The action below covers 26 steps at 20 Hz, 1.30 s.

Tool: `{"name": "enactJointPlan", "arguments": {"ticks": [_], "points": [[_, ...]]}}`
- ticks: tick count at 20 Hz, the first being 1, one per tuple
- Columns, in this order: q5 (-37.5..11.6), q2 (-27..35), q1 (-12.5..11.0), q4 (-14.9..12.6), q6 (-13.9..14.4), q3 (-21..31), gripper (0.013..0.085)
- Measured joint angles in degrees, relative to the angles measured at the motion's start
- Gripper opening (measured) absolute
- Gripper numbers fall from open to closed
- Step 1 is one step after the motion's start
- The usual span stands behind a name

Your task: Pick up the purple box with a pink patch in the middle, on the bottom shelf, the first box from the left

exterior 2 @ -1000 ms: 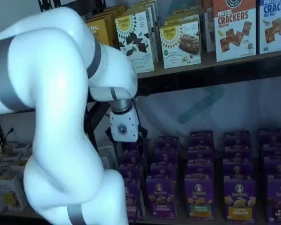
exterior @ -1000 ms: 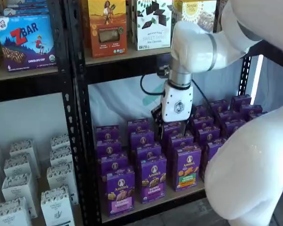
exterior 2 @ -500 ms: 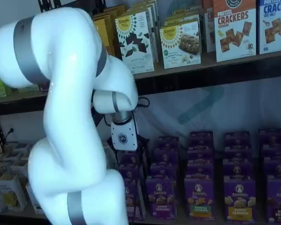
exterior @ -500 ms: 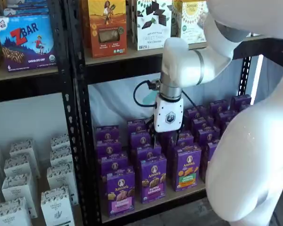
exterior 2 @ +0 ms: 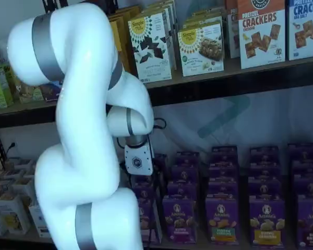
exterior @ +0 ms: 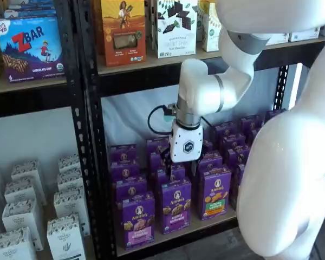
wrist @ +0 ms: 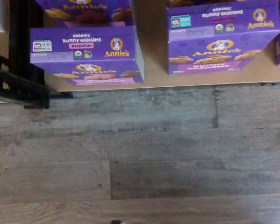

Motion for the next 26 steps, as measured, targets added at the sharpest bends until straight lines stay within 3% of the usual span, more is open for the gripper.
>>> {"name": "enactJointPlan", "arguments": {"ticks": [7, 13, 19, 26], "points": [[-4.5, 6.9, 1.8, 3.6, -1.7, -1.7, 0.0850], [-8.2, 14.0, 3.5, 5.0, -1.6, -4.0, 0.0850], [-12.6, 21.2, 5.1, 4.8, -0.2, -7.4, 0.0850], [-13.8, 26.6, 5.4, 3.5, 1.3, -11.5, 0.0850]]}}
